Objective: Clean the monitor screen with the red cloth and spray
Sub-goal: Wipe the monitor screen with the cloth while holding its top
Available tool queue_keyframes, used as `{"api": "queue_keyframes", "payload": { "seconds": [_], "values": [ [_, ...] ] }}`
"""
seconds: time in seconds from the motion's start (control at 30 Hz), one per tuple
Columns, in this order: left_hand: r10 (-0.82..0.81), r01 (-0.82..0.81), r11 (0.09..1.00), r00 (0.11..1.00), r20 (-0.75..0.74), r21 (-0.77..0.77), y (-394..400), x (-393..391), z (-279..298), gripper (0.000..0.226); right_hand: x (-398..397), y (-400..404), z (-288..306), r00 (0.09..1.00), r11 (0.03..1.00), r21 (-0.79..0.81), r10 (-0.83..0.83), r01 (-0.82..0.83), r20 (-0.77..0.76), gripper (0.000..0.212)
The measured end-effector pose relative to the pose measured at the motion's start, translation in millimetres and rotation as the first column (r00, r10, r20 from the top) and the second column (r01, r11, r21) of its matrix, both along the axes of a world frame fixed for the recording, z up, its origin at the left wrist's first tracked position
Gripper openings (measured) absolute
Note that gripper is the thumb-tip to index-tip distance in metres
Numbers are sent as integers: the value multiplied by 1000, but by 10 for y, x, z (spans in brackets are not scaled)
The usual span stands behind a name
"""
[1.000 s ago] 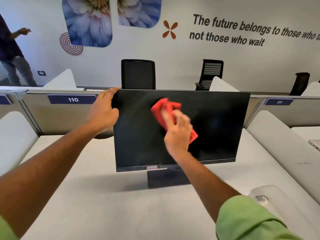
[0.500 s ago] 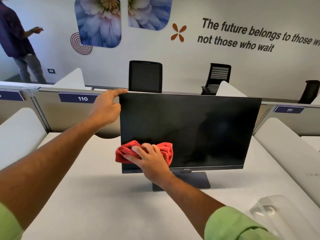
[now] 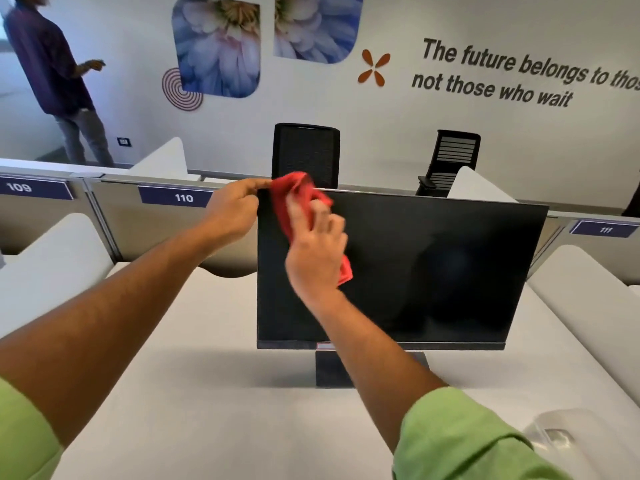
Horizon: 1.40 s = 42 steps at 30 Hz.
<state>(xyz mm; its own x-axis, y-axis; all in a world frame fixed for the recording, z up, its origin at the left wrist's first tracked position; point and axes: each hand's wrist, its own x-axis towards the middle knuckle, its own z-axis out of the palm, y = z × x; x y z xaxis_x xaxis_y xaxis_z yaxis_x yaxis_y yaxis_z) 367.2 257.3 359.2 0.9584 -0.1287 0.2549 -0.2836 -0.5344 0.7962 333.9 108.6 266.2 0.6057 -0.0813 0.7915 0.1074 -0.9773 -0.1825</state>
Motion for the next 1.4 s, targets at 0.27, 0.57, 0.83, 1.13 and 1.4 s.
{"api": "queue_keyframes", "payload": {
  "seconds": [0.27, 0.57, 0.83, 1.13, 1.4],
  "values": [
    [-42, 39, 997, 998, -50, -64, 58, -21, 70, 51, -475, -157, -919, 925, 848, -386, 279, -364, -258, 64],
    [-68, 63, 997, 994, -84, -54, 53, 11, 160, 47, 188, -449, 321, 1000, 995, -101, -16, 18, 19, 71],
    [-47, 45, 998, 998, -49, -48, 86, -39, 122, 47, -349, -437, -1075, 923, 736, -558, 302, -384, -238, 72],
    [-23, 23, 1000, 1000, -6, 15, 33, -10, 97, 51, -162, -1025, -553, 967, 797, -555, 251, -236, -51, 67],
    [-2, 2, 999, 1000, 4, 45, 39, -8, 68, 50, -202, -701, -546, 998, 988, -152, 6, 4, 65, 74]
  ]
}}
